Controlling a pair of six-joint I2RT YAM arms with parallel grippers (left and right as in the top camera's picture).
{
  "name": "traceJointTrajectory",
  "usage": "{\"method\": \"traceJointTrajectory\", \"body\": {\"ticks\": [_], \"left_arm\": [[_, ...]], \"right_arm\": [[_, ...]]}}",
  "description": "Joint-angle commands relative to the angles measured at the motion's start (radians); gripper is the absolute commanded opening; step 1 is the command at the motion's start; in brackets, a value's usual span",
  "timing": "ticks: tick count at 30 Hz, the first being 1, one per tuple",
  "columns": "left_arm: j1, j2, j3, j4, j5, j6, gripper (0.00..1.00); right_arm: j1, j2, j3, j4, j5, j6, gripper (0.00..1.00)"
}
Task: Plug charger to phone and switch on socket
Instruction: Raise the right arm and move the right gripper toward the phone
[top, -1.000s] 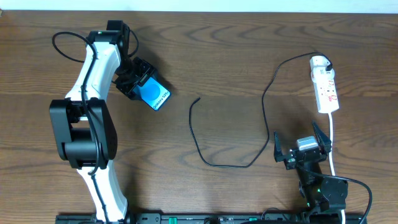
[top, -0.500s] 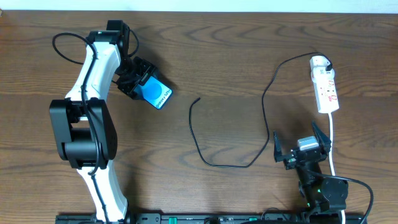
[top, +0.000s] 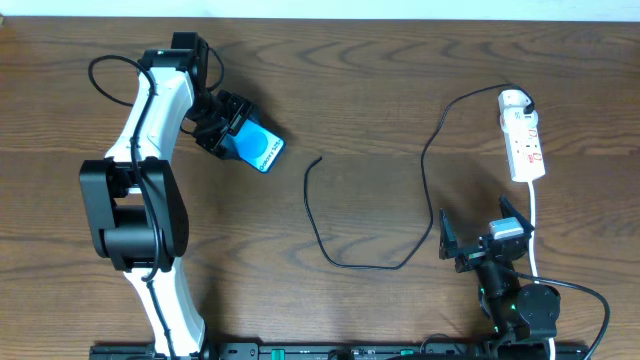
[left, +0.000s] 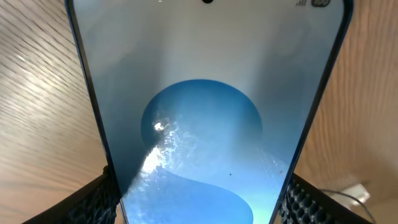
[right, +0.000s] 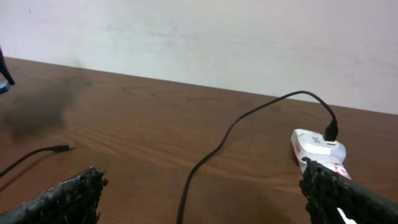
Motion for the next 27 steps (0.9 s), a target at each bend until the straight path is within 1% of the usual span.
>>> {"method": "traceJointTrajectory", "body": {"ticks": [1,8,12,27], "left_arm": [[0.005,-0.032,0.026,-0.001,0.086,-0.053,0.68],[0.005,-0.032,0.026,0.000,0.141,-0.069,0.68],[0.005,-0.032,0.026,0.000,0.145,-0.072,0.68],[0.005,-0.032,0.026,0.000,0.172,-0.072,0.68]], "right_arm": [[-0.006,-0.005,-0.002,0.002,-0.013,0.025,0.99],[-0.006,0.016,-0.002,0.002,-0.059,0.092,0.99],[-0.006,0.054,0.010,0.003,-0.060,0.101,0.99],[-0.006,0.299,0.162,0.040,-0.135,0.101,0.99]]}}
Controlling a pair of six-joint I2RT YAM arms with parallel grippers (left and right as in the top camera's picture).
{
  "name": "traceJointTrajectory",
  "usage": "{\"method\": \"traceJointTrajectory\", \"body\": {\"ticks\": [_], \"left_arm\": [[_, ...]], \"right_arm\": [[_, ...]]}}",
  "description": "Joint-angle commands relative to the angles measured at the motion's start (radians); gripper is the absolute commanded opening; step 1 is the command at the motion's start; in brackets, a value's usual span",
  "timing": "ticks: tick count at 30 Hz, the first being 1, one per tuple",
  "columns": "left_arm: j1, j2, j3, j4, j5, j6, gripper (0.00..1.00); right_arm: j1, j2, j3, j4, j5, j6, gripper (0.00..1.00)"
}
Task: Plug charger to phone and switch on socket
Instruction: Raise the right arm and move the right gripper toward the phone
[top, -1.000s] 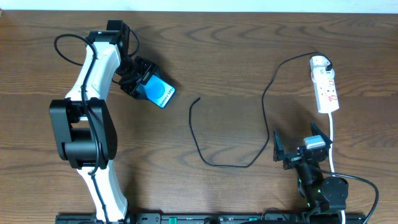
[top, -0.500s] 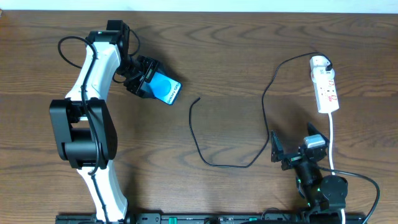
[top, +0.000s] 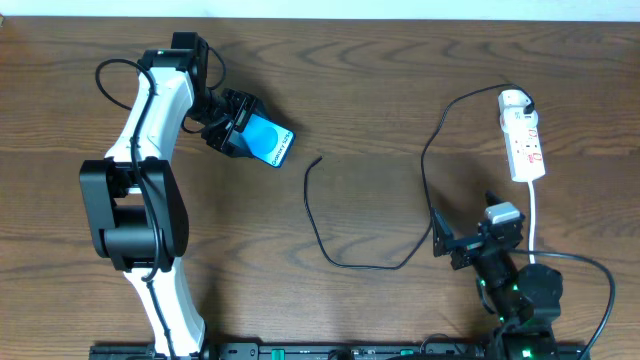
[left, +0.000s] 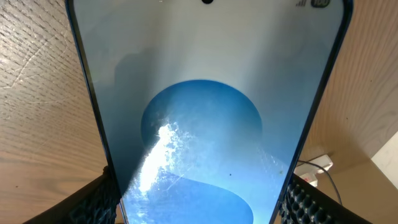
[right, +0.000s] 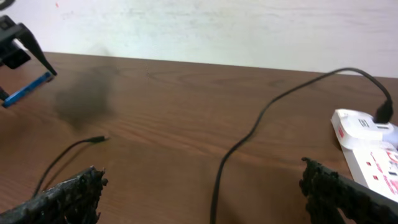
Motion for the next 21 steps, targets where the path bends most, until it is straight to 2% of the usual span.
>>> {"method": "traceJointTrajectory", "body": {"ticks": [1,21], "left_arm": [[0.005,-0.032,0.026,-0.003,0.029,-0.014,0.68],[0.005,-0.032,0.026,-0.003,0.029,-0.014,0.68]], "right_arm": [[-0.006,0.059,0.069,0.006,-0.041,0.017,0.99],[-0.007,0.552,0.360,0.005,-0.274,0.017,0.99]]}}
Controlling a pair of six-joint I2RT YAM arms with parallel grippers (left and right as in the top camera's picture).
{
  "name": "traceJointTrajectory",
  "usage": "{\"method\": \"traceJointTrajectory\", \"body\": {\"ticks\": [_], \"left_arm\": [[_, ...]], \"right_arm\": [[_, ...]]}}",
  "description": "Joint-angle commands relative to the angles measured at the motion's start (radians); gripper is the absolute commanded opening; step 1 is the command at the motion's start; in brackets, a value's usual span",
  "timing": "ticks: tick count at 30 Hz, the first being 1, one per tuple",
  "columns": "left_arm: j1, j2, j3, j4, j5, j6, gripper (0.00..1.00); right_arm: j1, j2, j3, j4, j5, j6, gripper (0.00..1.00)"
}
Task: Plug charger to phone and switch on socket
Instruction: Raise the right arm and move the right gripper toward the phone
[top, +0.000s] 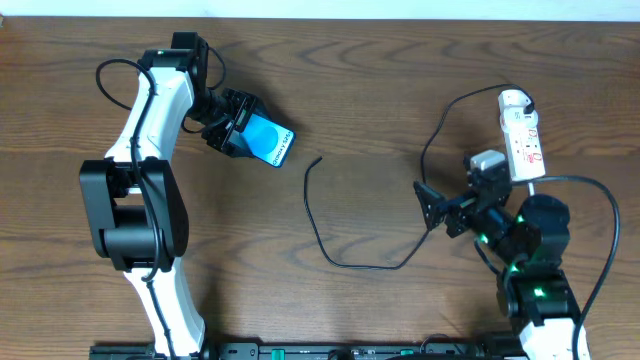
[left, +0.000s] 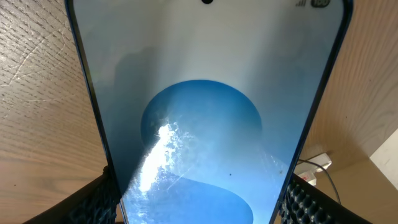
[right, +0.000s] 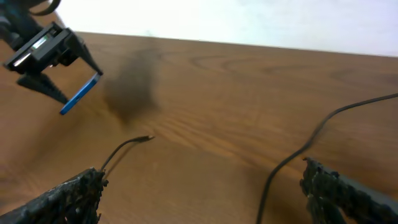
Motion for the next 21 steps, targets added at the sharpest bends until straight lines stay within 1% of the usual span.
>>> {"method": "traceJointTrajectory", "body": {"ticks": [1,10,14,17,21], "left_arm": [[0.005,-0.032,0.026,-0.003,0.025,-0.013,0.68],[0.005,-0.032,0.026,-0.003,0.025,-0.013,0.68],[0.005,-0.032,0.026,-0.003,0.026,-0.013,0.68],[0.005,-0.032,0.026,-0.002,0.045,-0.014,0.68],[0.005,-0.032,0.026,-0.003,0.063,-0.036,0.68]], "right_arm": [[-0.007,0.060,0.050,-0.002,-0.077,0.013,0.99],[-0.031,0.135,0.072,-0.001,-0.160,0.017,0.99],[-0.071,0.160,0.085,-0.002,-0.234,0.056,0.99],[-0.089,0.201,0.122,-0.008,-0.305,0.075,0.99],[-0.090,0.301,0.214,-0.040,-0.390,0.120,0.99]]}}
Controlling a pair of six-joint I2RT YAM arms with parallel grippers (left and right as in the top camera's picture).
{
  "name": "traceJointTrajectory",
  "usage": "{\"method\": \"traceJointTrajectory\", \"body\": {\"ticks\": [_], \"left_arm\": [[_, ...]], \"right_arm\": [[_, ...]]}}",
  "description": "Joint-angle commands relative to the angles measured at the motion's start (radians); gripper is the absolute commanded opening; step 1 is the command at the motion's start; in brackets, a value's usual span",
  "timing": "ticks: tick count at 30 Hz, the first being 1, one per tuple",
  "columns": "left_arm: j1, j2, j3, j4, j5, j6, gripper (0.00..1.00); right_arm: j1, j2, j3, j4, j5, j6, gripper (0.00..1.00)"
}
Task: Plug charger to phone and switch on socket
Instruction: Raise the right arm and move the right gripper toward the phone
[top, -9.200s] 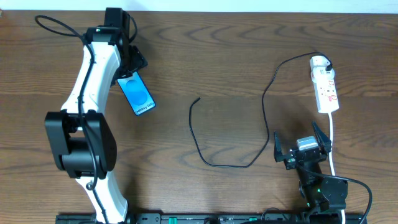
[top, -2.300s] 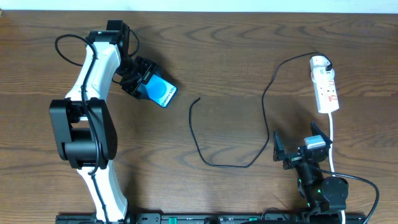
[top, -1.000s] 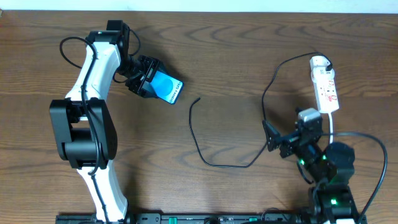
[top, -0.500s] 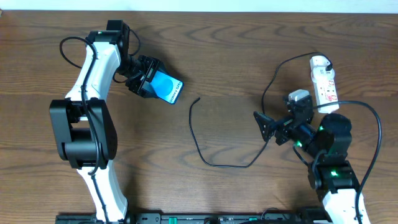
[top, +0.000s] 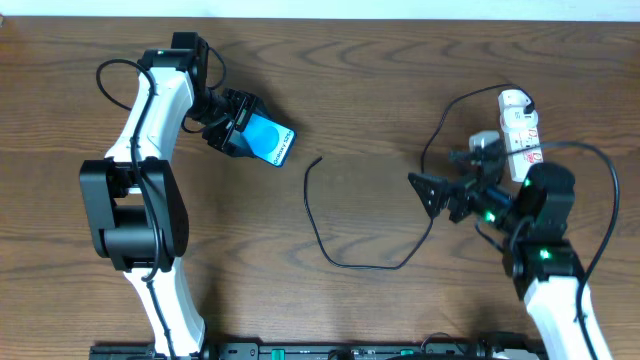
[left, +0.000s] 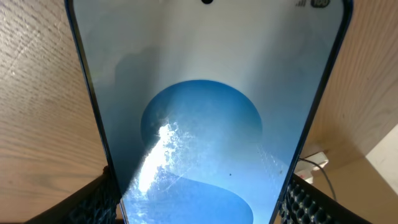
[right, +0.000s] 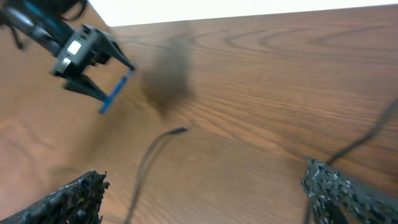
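Observation:
My left gripper (top: 238, 128) is shut on a phone (top: 270, 143) with a lit blue screen, held above the table at upper left; the screen fills the left wrist view (left: 205, 118). A thin black charger cable (top: 330, 240) curls across the table's middle, its free plug end (top: 318, 158) just right of the phone. The cable runs up to a white power strip (top: 524, 140) at the far right. My right gripper (top: 430, 195) stands open beside the cable's right-hand stretch, holding nothing. The right wrist view shows the plug end (right: 180, 130) and the held phone (right: 115, 93) ahead.
The brown wooden table (top: 380, 80) carries only the cable and the strip. A white lead (top: 540, 215) runs from the strip toward the front edge. A pale wall lies beyond the table's far edge (right: 249, 9).
My right gripper has moved a little further up and left, closer to the cable. The left gripper and the phone have stayed where they were.
My left gripper held the phone at upper left, then shifted it slightly right toward the plug end and kept it there. My open right gripper stood near the front right edge, then came forward in steps and now sits beside the cable, below the power strip.

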Motion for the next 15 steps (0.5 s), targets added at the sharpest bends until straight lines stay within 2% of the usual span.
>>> {"method": "traceJointTrajectory", "body": {"ticks": [1,9,15], "left_arm": [[0.005,-0.032,0.026,-0.003,0.063,-0.024,0.68],[0.005,-0.032,0.026,-0.002,0.164,-0.054,0.68],[0.005,-0.032,0.026,0.001,0.271,-0.095,0.68]], "right_arm": [[-0.005,0.093,0.112,-0.029,-0.139,0.058,0.99],[-0.005,0.312,0.368,-0.219,-0.259,0.056,0.99],[-0.004,0.380,0.409,-0.206,-0.300,0.054,0.99]]}}
